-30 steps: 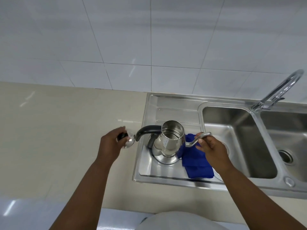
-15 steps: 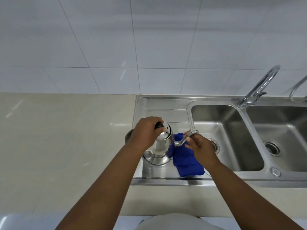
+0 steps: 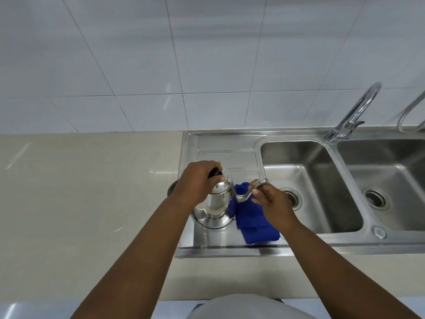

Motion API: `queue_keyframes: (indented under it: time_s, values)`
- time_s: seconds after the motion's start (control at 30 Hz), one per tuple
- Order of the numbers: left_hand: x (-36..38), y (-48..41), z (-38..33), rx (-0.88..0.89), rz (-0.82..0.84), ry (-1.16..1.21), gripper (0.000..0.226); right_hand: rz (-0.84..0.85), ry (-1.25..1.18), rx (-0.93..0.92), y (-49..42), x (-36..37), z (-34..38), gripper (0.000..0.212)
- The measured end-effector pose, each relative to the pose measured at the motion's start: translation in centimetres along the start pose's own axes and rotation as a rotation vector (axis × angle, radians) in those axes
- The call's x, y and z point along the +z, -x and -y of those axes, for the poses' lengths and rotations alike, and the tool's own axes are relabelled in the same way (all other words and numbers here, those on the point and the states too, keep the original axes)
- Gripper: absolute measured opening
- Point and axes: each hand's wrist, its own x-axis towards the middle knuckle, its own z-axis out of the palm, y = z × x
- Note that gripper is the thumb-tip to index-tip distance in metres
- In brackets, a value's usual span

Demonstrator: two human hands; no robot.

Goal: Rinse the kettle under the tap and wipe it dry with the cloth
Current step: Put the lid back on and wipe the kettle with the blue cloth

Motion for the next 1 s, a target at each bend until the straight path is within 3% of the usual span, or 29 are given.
queue_keyframes:
  time_s: [0.3,0.63,1.0]
  values:
    - [0.3,-0.1,0.1,0.015,0.013,-0.069,0.014,-0.01,0.123,-0.017,0.0,0.1,-0.2,0.017]
    - [0.9,1.0,0.4,-0.041,-0.06,0.02,0.035,-0.019,0.11,-0.028,-0.2,0.0,-0.8,0.017]
    - [1.2,0.6,2.2,0.02,-0.02,0.124,0.034,-0.029,0.182,-0.018,-2.0,0.2,0.7,0.023]
